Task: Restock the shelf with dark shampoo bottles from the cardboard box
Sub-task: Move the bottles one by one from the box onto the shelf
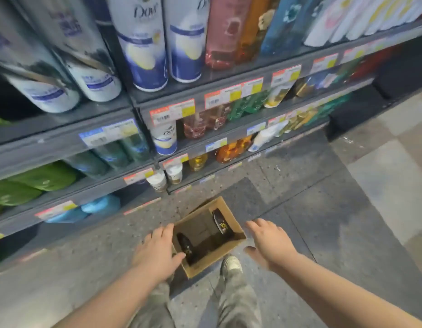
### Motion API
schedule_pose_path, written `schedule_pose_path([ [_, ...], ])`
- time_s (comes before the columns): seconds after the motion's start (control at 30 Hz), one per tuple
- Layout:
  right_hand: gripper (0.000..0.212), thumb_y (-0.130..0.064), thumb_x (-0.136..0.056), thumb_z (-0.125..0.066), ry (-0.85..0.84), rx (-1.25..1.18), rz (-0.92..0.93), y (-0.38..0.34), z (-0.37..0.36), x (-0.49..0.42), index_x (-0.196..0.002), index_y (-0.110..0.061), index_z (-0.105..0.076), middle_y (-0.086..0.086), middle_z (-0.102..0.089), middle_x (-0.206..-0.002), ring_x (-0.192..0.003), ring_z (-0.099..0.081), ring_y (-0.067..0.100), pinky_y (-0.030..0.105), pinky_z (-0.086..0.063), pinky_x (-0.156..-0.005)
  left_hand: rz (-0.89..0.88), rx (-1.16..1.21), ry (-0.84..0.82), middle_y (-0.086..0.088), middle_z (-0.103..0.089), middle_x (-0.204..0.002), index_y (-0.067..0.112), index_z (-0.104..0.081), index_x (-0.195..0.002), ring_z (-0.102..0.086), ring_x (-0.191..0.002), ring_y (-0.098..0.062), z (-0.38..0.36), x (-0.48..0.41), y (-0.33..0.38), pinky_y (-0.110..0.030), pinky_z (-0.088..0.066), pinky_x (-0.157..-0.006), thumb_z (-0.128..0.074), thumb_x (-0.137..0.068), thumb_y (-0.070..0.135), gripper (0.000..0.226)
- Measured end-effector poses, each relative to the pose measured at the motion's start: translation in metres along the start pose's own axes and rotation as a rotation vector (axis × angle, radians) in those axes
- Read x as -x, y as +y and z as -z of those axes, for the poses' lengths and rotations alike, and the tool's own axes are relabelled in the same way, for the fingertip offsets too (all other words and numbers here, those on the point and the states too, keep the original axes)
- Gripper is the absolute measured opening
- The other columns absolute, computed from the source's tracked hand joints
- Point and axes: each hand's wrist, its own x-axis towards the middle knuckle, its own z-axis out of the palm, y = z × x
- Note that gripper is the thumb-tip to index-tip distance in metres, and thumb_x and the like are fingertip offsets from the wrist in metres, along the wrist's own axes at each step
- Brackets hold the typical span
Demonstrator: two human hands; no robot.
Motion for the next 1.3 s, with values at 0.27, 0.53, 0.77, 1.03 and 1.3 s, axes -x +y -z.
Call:
schedule_pose_path([
  [0.27,0.051,-0.036,-0.085,-0.056,-0.199,0.059,0.201,0.043,-0.081,-0.125,-0.131,-0.023,-0.037,0.008,-0.047,-0.127,-0.119,-0.045,0.032,0.040,-0.040,-0.093,0.277,0.213,-0.071,-0.001,-0.029,-0.147,0.024,-0.014,-0.144,-0.035,-0.132,-0.023,-0.136,-0.048,0.008,-0.037,-0.036,-0.105,-0.054,-0.082,0.052,0.079],
  [0.53,0.043,-0.024,-0.089,-0.054,-0.417,0.040,0.235,0.023,-0.234,-0.256,-0.129,-0.016,-0.040,0.012,-0.051,-0.126,-0.116,-0.051,0.031,0.042,-0.046,-0.094,0.366,0.268,-0.020,-0.005,-0.026,-0.146,0.022,-0.018,-0.141,-0.035,-0.130,-0.029,-0.264,-0.137,-0.009,-0.041,-0.037,-0.102,-0.055,-0.080,0.057,0.080],
  [0.77,0.028,-0.016,-0.093,-0.048,-0.396,-0.044,0.123,-0.011,-0.368,-0.344,-0.120,-0.010,-0.053,0.013,-0.055,-0.125,-0.111,-0.054,0.030,0.033,-0.042,-0.083,0.355,0.418,0.171,0.000,0.000,-0.155,0.036,-0.012,-0.137,-0.021,-0.137,-0.036,-0.340,-0.208,-0.054,-0.047,-0.029,-0.108,-0.070,-0.073,0.044,0.086],
  [1.03,0.049,-0.034,-0.086,-0.060,-0.380,-0.246,0.121,-0.049,-0.458,-0.399,-0.126,-0.009,-0.045,0.014,-0.055,-0.121,-0.108,-0.055,0.030,0.042,-0.049,-0.092,0.308,0.588,0.244,0.004,-0.017,-0.150,0.043,-0.010,-0.139,-0.046,-0.120,-0.030,-0.373,-0.241,-0.084,-0.042,-0.044,-0.094,-0.069,-0.077,0.035,0.086],
  [1.3,0.059,-0.029,-0.078,-0.070,-0.410,-0.492,-0.023,-0.060,-0.486,-0.415,-0.128,-0.008,-0.044,0.011,-0.055,-0.123,-0.108,-0.056,0.026,0.034,-0.050,-0.089,0.236,0.640,0.283,0.001,-0.020,-0.148,0.044,-0.010,-0.139,-0.045,-0.123,-0.028,-0.376,-0.238,-0.085,-0.039,-0.042,-0.099,-0.069,-0.077,0.036,0.086],
])
